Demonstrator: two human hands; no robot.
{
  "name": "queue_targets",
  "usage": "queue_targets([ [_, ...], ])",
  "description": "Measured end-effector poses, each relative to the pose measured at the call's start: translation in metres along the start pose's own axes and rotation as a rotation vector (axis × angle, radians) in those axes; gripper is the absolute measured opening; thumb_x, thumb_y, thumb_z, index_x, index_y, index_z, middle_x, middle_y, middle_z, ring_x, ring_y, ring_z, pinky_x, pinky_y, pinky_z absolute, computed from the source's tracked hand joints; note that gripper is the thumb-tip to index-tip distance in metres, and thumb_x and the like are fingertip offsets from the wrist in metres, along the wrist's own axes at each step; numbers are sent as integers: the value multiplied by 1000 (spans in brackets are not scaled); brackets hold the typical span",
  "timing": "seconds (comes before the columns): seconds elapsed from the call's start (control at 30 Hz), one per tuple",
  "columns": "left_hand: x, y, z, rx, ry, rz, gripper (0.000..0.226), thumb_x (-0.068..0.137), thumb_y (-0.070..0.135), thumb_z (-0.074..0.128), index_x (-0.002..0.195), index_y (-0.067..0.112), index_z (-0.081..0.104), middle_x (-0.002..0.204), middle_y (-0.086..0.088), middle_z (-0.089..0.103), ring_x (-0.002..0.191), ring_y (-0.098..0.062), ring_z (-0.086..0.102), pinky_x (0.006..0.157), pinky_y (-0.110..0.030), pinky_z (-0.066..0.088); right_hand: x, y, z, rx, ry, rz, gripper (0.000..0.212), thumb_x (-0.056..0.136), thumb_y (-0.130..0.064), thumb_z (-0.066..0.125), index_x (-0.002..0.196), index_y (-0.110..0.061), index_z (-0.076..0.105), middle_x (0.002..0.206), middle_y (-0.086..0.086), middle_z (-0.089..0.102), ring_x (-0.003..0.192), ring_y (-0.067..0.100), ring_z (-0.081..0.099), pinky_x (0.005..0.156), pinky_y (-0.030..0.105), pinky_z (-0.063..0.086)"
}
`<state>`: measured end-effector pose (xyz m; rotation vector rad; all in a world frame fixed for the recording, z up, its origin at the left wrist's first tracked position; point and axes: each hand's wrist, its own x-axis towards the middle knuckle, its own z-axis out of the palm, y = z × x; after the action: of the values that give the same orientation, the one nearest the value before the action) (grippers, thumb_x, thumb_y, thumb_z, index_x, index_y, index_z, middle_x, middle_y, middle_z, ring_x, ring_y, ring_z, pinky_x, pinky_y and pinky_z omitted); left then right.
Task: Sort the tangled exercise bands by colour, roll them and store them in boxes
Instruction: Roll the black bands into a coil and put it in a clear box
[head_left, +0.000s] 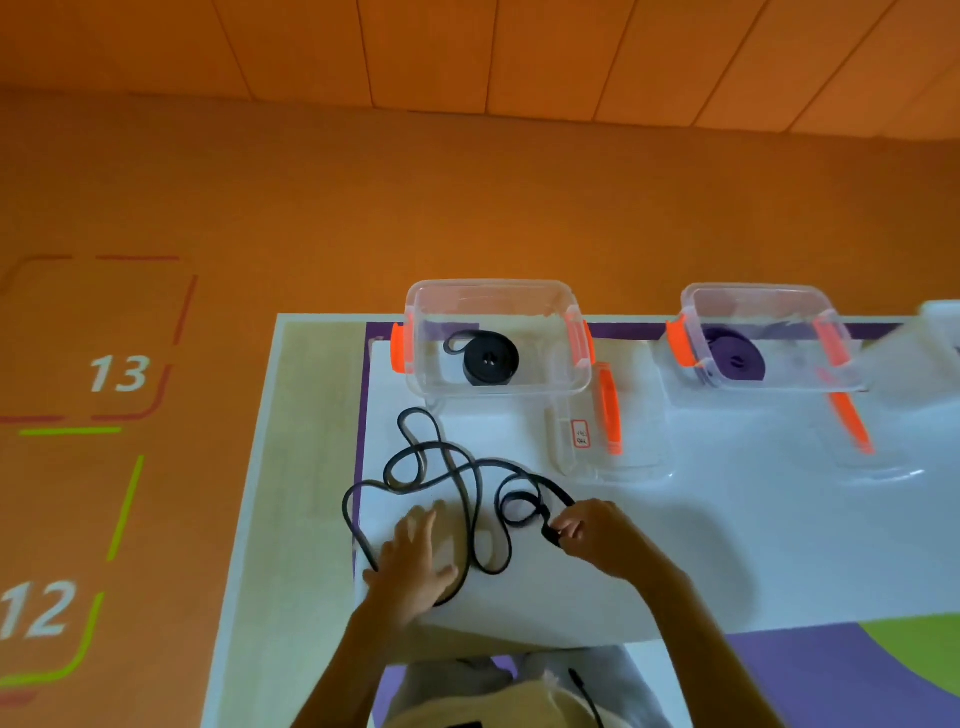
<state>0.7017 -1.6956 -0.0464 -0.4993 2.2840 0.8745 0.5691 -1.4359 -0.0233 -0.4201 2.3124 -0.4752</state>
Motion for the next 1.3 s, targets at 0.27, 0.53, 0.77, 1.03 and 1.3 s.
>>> queue_targets([
  [0.27, -5, 99, -25, -350, -36, 448, 89, 88, 60, 75, 159, 54, 22, 170, 18, 25, 154, -7, 26, 124, -41, 26, -37, -44, -82, 299, 230, -179, 33, 83, -25, 87, 105, -43, 71, 87, -17, 73, 84, 3, 72, 77, 15, 56],
  [0.53, -23, 131, -59, -503, 218, 541, 16, 104, 40, 66, 95, 27, 67, 91, 18, 74, 94, -1, 70, 87, -24, 54, -37, -107, -125, 444, 337, -397, 17, 90, -24, 80, 107, -30, 80, 95, -18, 79, 88, 5, 76, 76, 16, 59],
  [0.77, -50, 131, -93, -776, 317, 512, 17, 106, 23, 63, 118, 36, 62, 86, 0, 71, 86, -20, 70, 88, -39, 55, -35, -132, -150, 390, 429, -484, 17, 92, -30, 77, 109, -29, 79, 90, -22, 76, 75, 9, 74, 60, 20, 59],
  [1.03, -57, 133, -94, -883, 540, 560, 35, 98, 16, 76, 117, 46, 77, 112, 14, 80, 106, -11, 75, 97, -28, 59, -48, -136, -152, 791, 328, -481, 8, 93, -12, 78, 97, -19, 78, 90, 5, 79, 81, 25, 80, 70, 28, 65],
  [1.3, -70, 143, -109, -1169, 425, 519, 28, 87, 39, 86, 114, 33, 84, 110, -4, 82, 109, -27, 78, 97, -40, 62, -60, -144, -154, 987, 274, -611, 9, 94, -3, 74, 99, -10, 75, 98, 14, 80, 94, 33, 79, 81, 36, 65],
])
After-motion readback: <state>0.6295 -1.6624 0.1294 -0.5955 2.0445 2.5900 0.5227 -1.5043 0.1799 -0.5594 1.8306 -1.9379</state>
